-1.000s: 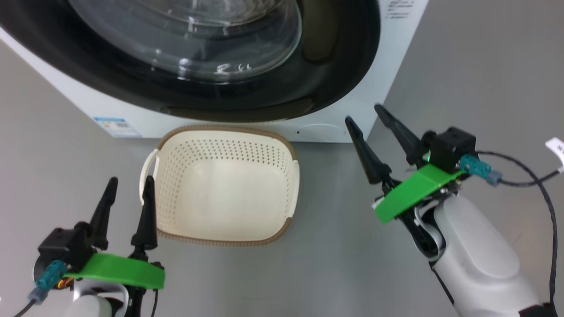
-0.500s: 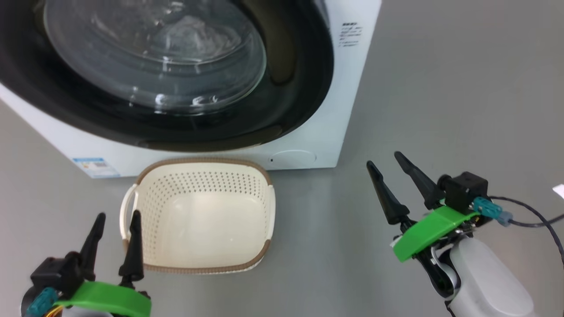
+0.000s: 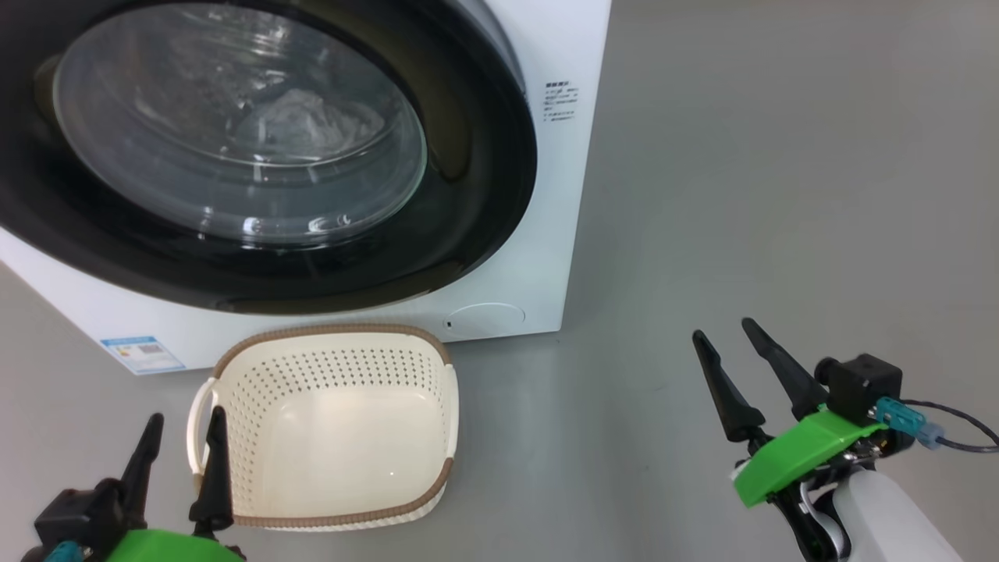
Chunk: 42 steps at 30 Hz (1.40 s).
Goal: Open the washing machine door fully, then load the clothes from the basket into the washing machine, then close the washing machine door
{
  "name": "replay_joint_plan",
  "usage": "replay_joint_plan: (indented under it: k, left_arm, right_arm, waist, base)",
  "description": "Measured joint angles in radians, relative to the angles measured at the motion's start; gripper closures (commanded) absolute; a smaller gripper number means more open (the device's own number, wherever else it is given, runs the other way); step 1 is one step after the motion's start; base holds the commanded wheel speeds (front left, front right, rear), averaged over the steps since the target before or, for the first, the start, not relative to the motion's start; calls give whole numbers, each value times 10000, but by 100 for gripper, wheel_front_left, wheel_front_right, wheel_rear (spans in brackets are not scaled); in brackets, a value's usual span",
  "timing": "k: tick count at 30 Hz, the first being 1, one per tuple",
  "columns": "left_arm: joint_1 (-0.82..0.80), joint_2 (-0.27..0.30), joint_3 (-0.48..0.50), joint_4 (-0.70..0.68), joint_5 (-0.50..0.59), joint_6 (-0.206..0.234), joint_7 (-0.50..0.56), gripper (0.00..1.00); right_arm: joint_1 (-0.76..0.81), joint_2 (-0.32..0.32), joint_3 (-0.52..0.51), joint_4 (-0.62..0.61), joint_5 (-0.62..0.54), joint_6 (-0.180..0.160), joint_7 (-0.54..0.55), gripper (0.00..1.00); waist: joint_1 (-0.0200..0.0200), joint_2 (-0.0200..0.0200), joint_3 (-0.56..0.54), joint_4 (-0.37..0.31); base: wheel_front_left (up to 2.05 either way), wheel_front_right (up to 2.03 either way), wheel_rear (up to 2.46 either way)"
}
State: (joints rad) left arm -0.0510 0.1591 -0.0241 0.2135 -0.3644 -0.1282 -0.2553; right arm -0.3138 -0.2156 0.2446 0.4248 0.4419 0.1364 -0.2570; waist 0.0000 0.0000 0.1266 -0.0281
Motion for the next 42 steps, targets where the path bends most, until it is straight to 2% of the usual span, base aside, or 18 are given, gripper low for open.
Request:
replay_joint_plan:
  k: [19, 42]
  left_arm:
    - [738, 6, 454, 71, 194, 0, 0, 0]
    - [961, -98, 859, -23, 472, 0, 0, 0]
  right_arm:
    - [1209, -119, -899, -203, -12, 0, 0, 0]
    - [1363, -100, -1110, -343, -94, 0, 0, 0]
  waist:
    - [0, 0, -588, -535]
    - [1, 0, -687, -529]
  base:
    - [0, 0, 0]
    - [0, 0, 0]
